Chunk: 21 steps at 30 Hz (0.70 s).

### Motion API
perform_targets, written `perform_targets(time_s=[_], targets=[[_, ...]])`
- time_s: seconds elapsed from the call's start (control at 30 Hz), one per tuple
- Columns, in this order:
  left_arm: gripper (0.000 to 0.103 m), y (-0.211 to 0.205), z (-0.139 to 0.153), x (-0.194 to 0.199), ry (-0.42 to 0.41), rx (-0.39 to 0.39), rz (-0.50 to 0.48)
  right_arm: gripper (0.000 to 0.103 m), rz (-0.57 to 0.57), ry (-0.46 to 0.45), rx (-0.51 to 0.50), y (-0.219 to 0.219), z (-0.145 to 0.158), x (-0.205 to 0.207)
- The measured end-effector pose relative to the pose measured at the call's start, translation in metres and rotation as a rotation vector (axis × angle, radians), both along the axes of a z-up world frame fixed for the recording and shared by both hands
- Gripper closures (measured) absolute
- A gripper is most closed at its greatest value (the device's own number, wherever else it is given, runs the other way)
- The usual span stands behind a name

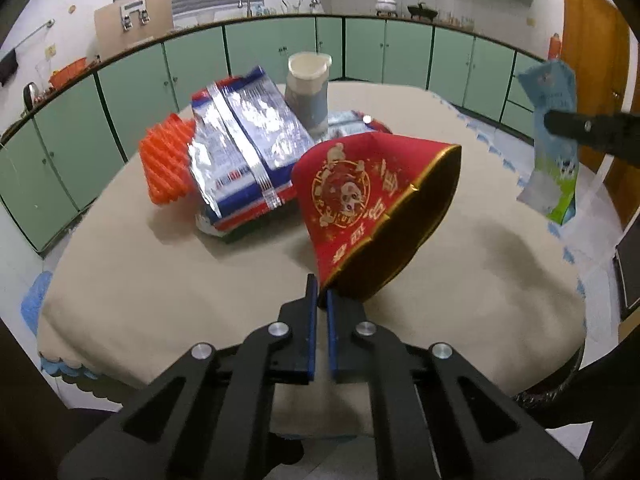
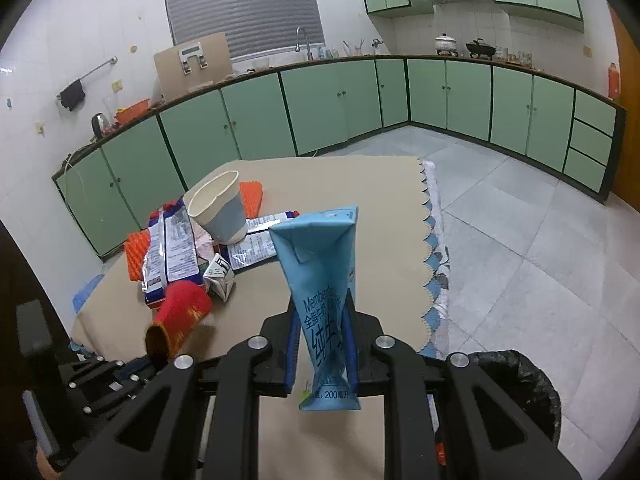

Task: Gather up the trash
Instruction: 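Grasp the red packet with the left gripper while the right gripper holds the carton, then carry the carton and red packet over the bin and release both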

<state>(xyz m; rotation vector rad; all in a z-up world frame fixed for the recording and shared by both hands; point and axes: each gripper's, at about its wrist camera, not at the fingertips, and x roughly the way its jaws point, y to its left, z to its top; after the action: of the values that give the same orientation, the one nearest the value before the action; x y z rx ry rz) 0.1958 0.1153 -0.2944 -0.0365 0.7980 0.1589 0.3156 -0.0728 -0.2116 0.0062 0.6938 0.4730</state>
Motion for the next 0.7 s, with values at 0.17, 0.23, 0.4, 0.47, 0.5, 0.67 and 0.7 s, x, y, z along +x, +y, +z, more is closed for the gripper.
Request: perform_targets(time_s=[0.17, 0.23, 0.4, 0.47, 0.5, 0.67, 0.7], targets=[[0.1, -0.007, 0.03, -0.007, -0.05, -0.016, -0.023, 0.084, -0.009, -0.021, -0.011, -0.007, 0.015, -0.013], [0.1, -0.013, 0.044, -0.01, -0.076, -0.021, -0.038, 0.084, -0.027, -0.034, -0.012, -0.016, 0.023, -0.02], [0.1, -0.039, 0.071, -0.009, -0.124, -0.031, -0.101, 0.084, -0.101, -0.052, -0.021, -0.053, 0.038, -0.037], [0.1, -0.055, 0.074, -0.007, -0.128, -0.038, -0.131, 0.084, -0.147, -0.048, -0.03, -0.075, 0.04, -0.046], [0.1, -0.064, 0.076, -0.006, -0.129, -0.038, -0.149, 0.084, -0.163, -0.044, -0.034, -0.082, 0.039, -0.049], [0.1, -0.106, 0.079, -0.001, -0.122, -0.062, -0.247, 0.084, -0.276, 0.005, -0.048, -0.137, 0.025, -0.065], [0.1, -0.119, 0.08, 0.002, -0.117, -0.068, -0.278, 0.084, -0.296, 0.021, -0.047, -0.147, 0.02, -0.067]])
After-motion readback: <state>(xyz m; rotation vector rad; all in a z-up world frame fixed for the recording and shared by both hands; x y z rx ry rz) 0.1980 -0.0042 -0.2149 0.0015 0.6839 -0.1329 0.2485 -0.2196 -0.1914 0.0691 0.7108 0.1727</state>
